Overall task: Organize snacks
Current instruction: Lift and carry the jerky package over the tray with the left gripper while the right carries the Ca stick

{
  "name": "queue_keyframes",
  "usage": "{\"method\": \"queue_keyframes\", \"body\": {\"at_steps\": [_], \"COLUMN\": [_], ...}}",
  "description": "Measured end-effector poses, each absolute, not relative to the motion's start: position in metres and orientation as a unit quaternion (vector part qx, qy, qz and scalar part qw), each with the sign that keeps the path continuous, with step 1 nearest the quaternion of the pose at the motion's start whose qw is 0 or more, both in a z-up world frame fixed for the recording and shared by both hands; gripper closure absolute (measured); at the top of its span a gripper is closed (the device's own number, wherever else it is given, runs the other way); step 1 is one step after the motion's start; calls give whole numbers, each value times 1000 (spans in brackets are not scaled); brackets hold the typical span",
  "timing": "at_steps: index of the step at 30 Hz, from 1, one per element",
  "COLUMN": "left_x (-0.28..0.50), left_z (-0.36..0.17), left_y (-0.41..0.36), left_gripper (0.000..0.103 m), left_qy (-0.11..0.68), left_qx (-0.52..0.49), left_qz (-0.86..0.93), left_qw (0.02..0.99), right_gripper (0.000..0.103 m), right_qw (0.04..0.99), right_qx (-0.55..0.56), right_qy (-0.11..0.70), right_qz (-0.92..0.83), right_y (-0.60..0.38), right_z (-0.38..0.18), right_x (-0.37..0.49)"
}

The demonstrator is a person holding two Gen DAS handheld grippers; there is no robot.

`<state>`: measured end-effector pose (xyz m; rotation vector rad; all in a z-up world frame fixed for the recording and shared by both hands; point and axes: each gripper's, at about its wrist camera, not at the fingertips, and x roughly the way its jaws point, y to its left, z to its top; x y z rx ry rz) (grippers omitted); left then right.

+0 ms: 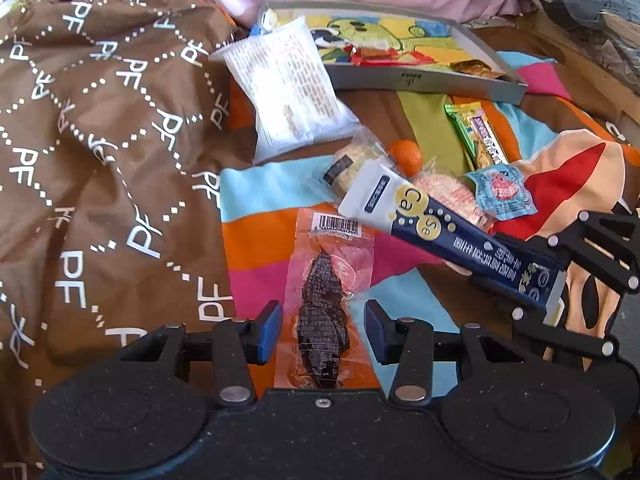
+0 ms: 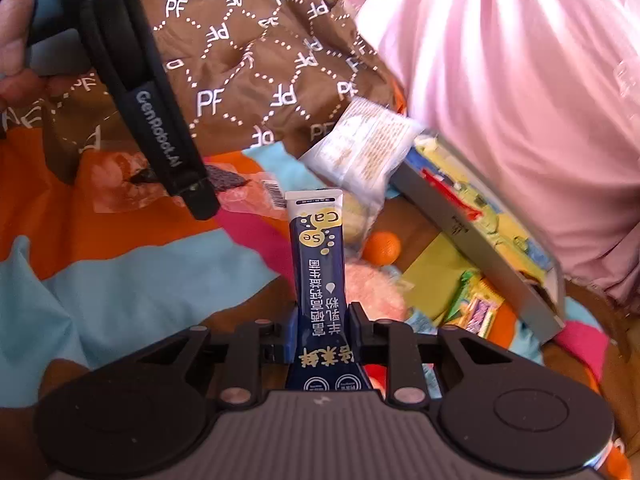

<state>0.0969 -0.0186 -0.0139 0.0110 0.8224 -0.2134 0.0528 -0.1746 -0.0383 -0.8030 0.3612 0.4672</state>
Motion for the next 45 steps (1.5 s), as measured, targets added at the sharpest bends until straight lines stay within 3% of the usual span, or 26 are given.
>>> {"method": "queue_keyframes", "body": {"at_steps": [25,31,45], "left_x": [140,177,301], "left_z": [58,83,144], "left_y": [-54,-77,-145], "left_gripper": [56,56,56], "left_qy": [274,257,289], "left_qx": [-14,-5,44], "left_qz": [-106,-108,-89], "left_qw": [956,960,952], "right_gripper": [74,75,74], "right_qw": [949,959,978], "right_qx": [-296,-276,-195], "right_qy": [72,38,63], "right_qz": [86,57,24], "right_y": [-230,-245,-310], "right_z": [19,36,67], "right_x": [110,139,225]}}
